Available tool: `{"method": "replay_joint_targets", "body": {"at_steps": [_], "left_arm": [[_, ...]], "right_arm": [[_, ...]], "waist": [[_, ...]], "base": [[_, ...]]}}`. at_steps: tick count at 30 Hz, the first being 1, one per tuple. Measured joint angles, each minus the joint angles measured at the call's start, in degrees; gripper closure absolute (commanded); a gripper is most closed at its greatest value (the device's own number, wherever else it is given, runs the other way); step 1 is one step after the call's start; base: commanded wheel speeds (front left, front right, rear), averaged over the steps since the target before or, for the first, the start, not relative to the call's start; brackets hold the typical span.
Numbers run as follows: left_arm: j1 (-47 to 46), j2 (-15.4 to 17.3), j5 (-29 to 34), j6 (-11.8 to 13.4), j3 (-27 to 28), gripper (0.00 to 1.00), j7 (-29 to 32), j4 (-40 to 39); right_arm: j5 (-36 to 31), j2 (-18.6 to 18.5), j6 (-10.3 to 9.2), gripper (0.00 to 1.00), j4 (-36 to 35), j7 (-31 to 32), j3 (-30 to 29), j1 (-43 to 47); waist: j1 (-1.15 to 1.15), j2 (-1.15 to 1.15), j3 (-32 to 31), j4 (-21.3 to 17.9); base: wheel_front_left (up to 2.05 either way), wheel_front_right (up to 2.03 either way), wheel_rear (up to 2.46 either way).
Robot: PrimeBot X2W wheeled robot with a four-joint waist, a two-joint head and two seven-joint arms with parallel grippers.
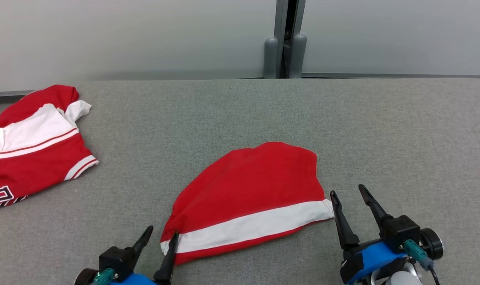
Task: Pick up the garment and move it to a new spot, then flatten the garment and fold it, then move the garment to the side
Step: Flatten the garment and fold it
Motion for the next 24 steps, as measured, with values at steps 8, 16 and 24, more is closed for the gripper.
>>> {"method": "replay_joint_targets", "body": {"at_steps": [8,16,24], "left_arm": [[-2.8,-0.4,-2.2,-0.1,-4.5,0.00,-0.3,7.6],[-4.1,-0.8,-4.4,-0.2,-5.8,0.00,-0.8,9.3],[-1.7,-1.5,-4.1,-0.2,-6.7,0.00,-0.8,5.9]], "right_arm": [[-1.2,0.0,0.00,0.00,8.9,0.0,-0.1,-3.4],[0.0,0.0,-0.01,0.00,15.1,0.0,1.6,-5.5],[1.2,0.0,0.00,0.00,18.7,0.0,1.8,-6.0]], "waist": [[0.00,0.00,2.2,0.4],[0.00,0.00,3.3,0.9],[0.00,0.00,3.3,1.9]], "base": [[0.00,0.00,0.00],[0.00,0.00,0.00],[0.00,0.00,0.00]]}}
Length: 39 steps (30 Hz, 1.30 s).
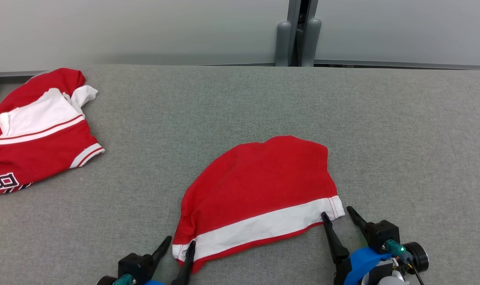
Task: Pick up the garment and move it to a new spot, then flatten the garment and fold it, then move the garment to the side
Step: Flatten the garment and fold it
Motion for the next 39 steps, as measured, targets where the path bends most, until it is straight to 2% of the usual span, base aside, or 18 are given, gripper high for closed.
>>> {"method": "replay_joint_targets", "body": {"at_steps": [4,5,6,7,8,9,10,11,19,24,28,32,39], "left_arm": [[0.7,-0.2,0.3,0.0,-0.6,0.00,0.1,-1.0],[0.7,-0.2,0.3,0.0,-0.8,0.05,0.1,-1.0],[0.7,-0.2,0.3,0.0,-1.1,0.15,0.1,-1.0],[0.6,-0.2,0.3,0.0,-1.3,0.55,0.1,-0.9],[0.6,-0.3,0.1,0.0,-1.6,0.87,0.1,-0.9],[0.5,-0.3,-0.2,0.0,-1.9,1.00,0.1,-0.7],[0.5,-0.3,-0.2,0.0,-2.1,1.00,0.1,-0.7],[0.3,-0.2,-0.4,0.0,-2.2,1.00,0.1,-0.6],[0.2,0.3,-1.1,0.0,-3.4,1.00,0.1,-2.8],[-0.2,1.6,-0.6,0.0,-3.1,1.00,0.1,-7.7],[-4.1,3.6,0.2,0.0,-3.5,1.00,0.1,-11.2],[-13.0,5.5,-0.1,0.0,-4.3,1.00,1.1,-13.4],[-37.7,9.2,-2.6,-0.2,-6.2,1.00,4.8,-14.4]], "right_arm": [[0.6,0.0,-0.01,0.00,1.9,0.0,0.3,-0.5],[0.7,0.0,-0.01,0.00,2.2,0.0,0.5,-0.7],[0.8,0.0,0.00,0.00,2.4,0.0,0.7,-0.9],[1.2,0.0,-0.01,0.12,2.7,0.0,1.0,-1.1],[1.5,0.0,-0.01,0.44,2.8,0.0,1.3,-1.2],[1.8,0.0,-0.01,0.69,2.8,0.0,1.6,-1.4],[2.0,0.0,-0.01,0.92,2.9,0.0,1.8,-1.4],[2.3,0.0,-0.01,1.00,2.9,0.0,2.1,-1.5],[4.7,0.0,0.00,1.00,-2.5,0.0,2.6,-0.9],[2.9,0.0,0.00,1.00,-8.7,0.0,1.5,0.6],[0.6,0.0,0.00,1.00,-13.3,0.0,0.7,-0.7],[0.1,-0.5,0.00,1.00,-14.7,0.0,0.6,-7.7],[0.5,-2.6,0.00,1.00,-12.6,0.6,-0.1,-30.9]], "waist": [[0.00,0.00,-0.3,0.4],[0.00,0.00,-0.3,0.4],[0.00,0.00,-0.3,0.4],[0.00,0.00,-0.3,0.4],[0.00,0.00,-0.3,0.4],[0.00,0.00,-0.3,0.3],[0.00,0.00,-0.3,0.2],[0.00,0.00,-0.3,0.1],[0.00,0.00,-1.1,-0.4],[0.00,0.00,-1.5,-0.6],[-0.01,0.00,-1.1,-0.9],[-0.01,0.00,0.4,-1.5],[0.00,0.00,5.6,-2.8]], "base": [[0.00,0.00,0.00],[0.00,0.00,0.00],[0.00,0.00,0.00],[0.00,0.00,0.00],[0.00,0.00,0.00],[0.00,0.00,0.00],[0.00,0.00,0.00],[0.00,0.00,0.00],[0.00,0.00,0.00],[0.00,0.00,0.00],[0.00,0.00,0.00],[0.00,0.00,0.00],[0.00,0.00,0.00]]}}
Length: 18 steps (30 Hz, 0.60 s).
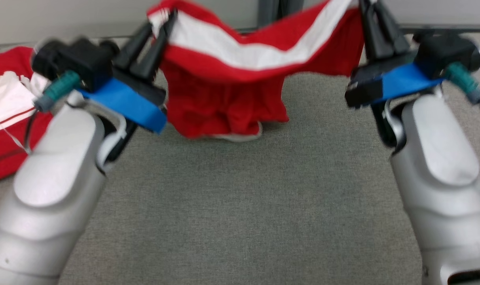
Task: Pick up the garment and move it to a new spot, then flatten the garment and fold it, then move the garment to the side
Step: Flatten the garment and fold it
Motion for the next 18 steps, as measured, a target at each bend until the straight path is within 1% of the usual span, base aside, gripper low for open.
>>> {"method": "replay_joint_targets", "body": {"at_steps": [4,6,10,14,18], "left_arm": [[-13.6,1.3,-3.6,0.0,-1.6,1.00,2.0,2.6],[-20.2,1.9,-4.4,0.0,-2.8,1.00,2.0,4.5],[-31.0,2.3,-5.8,0.0,-5.5,1.00,0.9,8.2],[-35.8,1.8,-8.2,0.0,-7.2,1.00,-1.5,11.2],[-35.7,1.6,-10.0,0.0,-9.8,1.00,-3.1,13.9]], "right_arm": [[1.9,-0.2,0.00,1.00,3.0,1.0,-2.2,-13.4],[2.7,-0.5,0.00,1.00,4.9,1.1,-3.8,-19.5],[2.7,-1.7,0.00,1.00,9.2,1.0,-4.6,-30.1],[2.7,-3.3,0.00,1.00,12.5,0.3,-4.5,-34.9],[4.4,-3.6,0.00,1.00,15.4,-0.2,-4.7,-34.4]], "waist": [[0.00,0.00,4.0,-1.1],[0.01,0.00,6.0,-1.7],[0.01,0.00,9.4,-3.0],[0.01,0.00,11.7,-3.9],[0.01,0.00,13.0,-3.9]], "base": [[0.00,0.00,0.00],[0.00,0.00,0.00],[0.00,0.00,0.00],[0.00,0.00,0.00],[0.00,0.00,0.00]]}}
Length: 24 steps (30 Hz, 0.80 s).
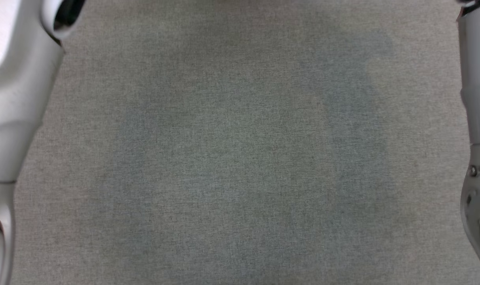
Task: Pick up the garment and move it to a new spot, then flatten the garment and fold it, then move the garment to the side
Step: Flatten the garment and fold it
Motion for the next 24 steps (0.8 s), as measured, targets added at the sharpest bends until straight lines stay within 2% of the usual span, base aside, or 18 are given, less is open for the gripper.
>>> {"method": "replay_joint_targets", "body": {"at_steps": [4,10,15,24], "left_arm": [[5.2,-0.1,-0.8,0.0,-2.0,1.00,-1.0,1.0],[19.2,-0.6,-1.4,0.8,1.3,1.00,-1.4,-3.2],[35.8,-2.4,1.1,2.6,3.2,1.00,-1.4,-9.8],[59.5,-2.5,3.7,3.8,4.5,1.00,-1.4,-17.3]], "right_arm": [[0.9,-0.1,0.00,1.00,-0.1,-0.2,0.8,5.4],[2.9,0.5,0.00,1.00,-5.8,-0.3,-0.9,20.7],[3.3,1.8,0.00,1.00,-11.4,-0.5,-1.0,36.1],[5.2,2.7,0.00,1.00,-20.4,-0.5,0.4,58.9]], "waist": [[0.00,0.00,1.0,0.6],[0.00,0.00,0.1,1.0],[0.00,0.00,-3.1,1.3],[-0.03,0.00,-10.3,1.3]], "base": [[0.00,0.00,0.00],[0.00,0.00,0.00],[0.00,0.00,0.00],[0.00,0.00,0.00]]}}
